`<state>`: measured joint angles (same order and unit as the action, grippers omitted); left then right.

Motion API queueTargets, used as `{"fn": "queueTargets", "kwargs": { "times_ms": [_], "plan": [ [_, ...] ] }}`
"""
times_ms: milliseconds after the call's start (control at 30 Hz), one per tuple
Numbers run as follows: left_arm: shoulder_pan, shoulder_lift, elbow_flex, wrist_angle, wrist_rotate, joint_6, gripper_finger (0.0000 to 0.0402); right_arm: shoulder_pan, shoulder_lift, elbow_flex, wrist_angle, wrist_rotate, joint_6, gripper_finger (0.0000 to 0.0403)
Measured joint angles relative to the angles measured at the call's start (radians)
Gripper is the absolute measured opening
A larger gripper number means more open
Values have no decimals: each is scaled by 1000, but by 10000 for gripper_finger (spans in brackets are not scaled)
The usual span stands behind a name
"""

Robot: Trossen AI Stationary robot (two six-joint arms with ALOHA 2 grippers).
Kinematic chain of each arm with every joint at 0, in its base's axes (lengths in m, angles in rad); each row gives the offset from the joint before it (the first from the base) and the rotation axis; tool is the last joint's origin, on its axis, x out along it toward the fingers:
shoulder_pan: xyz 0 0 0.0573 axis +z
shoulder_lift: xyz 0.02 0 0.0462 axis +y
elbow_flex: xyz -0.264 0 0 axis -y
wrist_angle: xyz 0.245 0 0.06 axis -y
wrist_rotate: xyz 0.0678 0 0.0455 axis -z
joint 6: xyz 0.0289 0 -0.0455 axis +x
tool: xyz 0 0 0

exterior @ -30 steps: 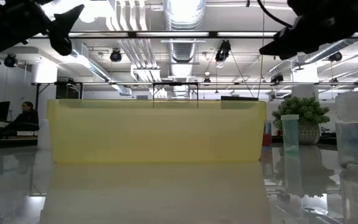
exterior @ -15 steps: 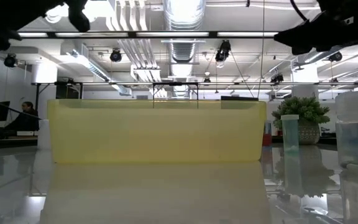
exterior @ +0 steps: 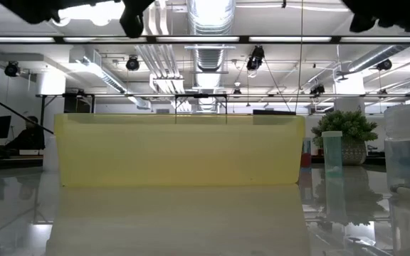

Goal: Pick and place medicine bottles into bin by pill shape (circle, oval)
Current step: Put the bottom left transparent capsule bottle into the yellow bin

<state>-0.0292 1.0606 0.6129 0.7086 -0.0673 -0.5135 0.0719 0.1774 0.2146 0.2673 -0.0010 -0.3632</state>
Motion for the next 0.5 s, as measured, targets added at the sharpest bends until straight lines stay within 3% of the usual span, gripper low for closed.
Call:
{"fn": "queueTargets", "kwargs": {
  "times_ms": [267,500],
  "plan": [
    [-50,64,251,-485,-46,-138,198,0,-62,6,-19,0,-19,63],
    [-134,183,495,-1002,-113,-387,198,0,-86,7,-49,0,-30,61]
  ]
}}
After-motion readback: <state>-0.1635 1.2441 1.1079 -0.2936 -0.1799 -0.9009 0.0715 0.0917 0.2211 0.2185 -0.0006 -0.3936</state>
